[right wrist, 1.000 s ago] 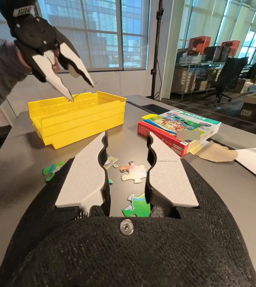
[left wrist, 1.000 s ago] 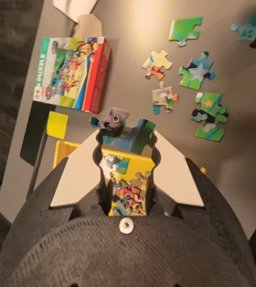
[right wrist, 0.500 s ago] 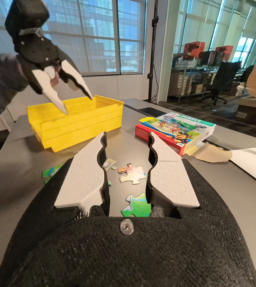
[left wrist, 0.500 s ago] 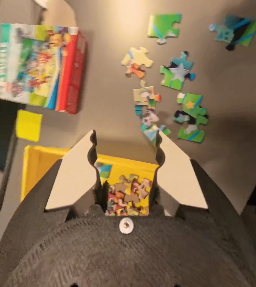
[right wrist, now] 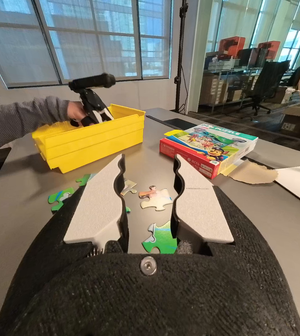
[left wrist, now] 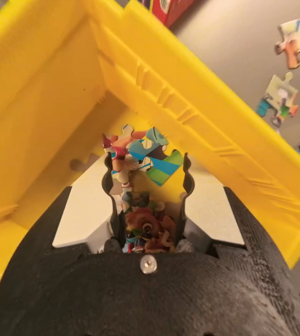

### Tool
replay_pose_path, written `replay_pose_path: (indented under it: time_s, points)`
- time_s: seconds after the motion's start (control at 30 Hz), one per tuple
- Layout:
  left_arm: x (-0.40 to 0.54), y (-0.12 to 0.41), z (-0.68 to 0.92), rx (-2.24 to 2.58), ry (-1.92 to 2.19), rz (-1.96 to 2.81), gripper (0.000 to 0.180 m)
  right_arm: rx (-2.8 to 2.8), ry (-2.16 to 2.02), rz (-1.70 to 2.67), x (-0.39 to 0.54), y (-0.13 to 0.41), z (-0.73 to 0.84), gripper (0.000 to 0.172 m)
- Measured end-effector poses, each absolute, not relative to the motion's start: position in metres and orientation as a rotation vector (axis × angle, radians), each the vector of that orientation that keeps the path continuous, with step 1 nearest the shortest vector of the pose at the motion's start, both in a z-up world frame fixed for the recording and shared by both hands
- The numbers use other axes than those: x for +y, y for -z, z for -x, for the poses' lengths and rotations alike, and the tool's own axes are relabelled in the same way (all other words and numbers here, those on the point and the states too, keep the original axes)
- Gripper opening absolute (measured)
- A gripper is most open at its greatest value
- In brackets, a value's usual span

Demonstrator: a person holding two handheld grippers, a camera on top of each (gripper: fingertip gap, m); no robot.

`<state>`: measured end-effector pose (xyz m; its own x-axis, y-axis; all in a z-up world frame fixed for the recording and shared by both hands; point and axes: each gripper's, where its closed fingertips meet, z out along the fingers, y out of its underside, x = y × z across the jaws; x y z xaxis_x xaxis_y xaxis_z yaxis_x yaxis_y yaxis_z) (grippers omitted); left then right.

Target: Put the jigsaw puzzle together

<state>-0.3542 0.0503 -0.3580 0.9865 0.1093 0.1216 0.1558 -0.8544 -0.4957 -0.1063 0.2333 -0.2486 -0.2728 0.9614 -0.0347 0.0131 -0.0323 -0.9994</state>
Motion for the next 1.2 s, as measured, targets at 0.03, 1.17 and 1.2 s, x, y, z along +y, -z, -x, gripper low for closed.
replay_pose_path:
  time_s: [0.03, 1.17, 1.2]
  points:
    - [0.05, 0.364, 0.355, -0.178, 0.104, 2.628, 0.078, -1.403, -1.431, 1.1, 0.233, 0.25, 0.107, 0.052]
    - [0.044, 0.233, 0.33, -0.068, -0.23, 2.297, 0.025, -1.43, -1.44, 1.11, 0.229, 0.256, 0.11, 0.051]
    - [0.049, 0.217, 0.316, -0.081, -0.193, 2.246, 0.025, -1.429, -1.443, 1.111, 0.229, 0.256, 0.11, 0.051]
